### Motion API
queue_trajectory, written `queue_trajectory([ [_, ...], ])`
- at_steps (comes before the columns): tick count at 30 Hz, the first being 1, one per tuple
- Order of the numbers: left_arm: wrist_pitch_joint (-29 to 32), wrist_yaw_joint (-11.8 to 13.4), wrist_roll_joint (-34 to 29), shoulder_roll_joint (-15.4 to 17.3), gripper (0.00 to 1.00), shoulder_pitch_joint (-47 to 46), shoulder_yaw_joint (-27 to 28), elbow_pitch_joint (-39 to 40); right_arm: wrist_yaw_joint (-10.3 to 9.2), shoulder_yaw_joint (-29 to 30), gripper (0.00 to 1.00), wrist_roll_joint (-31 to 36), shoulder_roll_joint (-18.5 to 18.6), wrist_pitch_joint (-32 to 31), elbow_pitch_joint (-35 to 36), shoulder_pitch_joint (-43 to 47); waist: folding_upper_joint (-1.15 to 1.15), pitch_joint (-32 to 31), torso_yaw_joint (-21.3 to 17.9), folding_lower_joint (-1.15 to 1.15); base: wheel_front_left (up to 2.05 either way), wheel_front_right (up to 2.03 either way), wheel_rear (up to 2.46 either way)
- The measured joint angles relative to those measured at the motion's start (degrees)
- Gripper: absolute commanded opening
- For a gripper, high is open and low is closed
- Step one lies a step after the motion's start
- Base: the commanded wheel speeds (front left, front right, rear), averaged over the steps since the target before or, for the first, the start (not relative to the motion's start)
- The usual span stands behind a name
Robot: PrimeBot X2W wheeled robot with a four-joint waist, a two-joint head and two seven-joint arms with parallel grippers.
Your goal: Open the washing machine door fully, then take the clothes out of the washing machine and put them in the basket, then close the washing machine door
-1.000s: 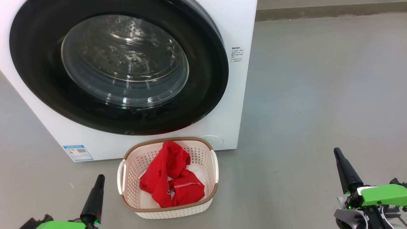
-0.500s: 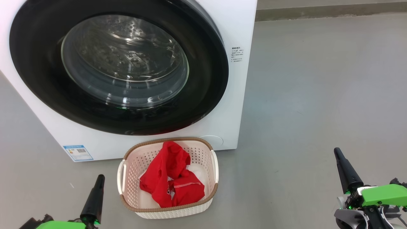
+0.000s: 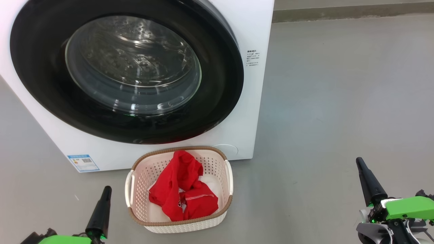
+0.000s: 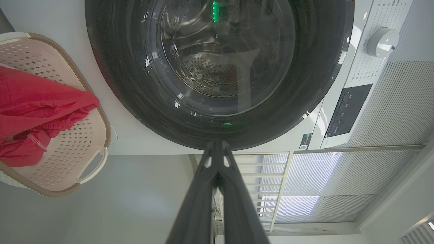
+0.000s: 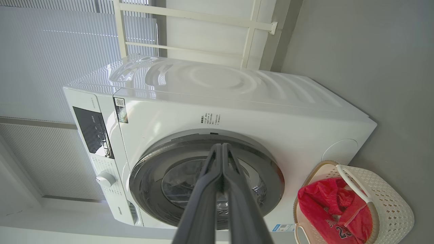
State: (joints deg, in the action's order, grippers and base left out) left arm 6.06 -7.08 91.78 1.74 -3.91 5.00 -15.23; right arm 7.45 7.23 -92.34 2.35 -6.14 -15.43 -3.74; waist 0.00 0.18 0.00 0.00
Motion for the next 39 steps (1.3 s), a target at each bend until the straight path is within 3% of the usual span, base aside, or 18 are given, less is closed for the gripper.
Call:
queue_trajectory([
  [39, 0.0, 0.0, 0.0, 0.0, 0.0, 0.0, 0.0, 0.0, 0.0, 0.1, 0.0, 0.0, -0.1, 0.0, 0.0, 0.0, 0.0, 0.0, 0.0, 0.0, 0.0, 0.0, 0.0],
])
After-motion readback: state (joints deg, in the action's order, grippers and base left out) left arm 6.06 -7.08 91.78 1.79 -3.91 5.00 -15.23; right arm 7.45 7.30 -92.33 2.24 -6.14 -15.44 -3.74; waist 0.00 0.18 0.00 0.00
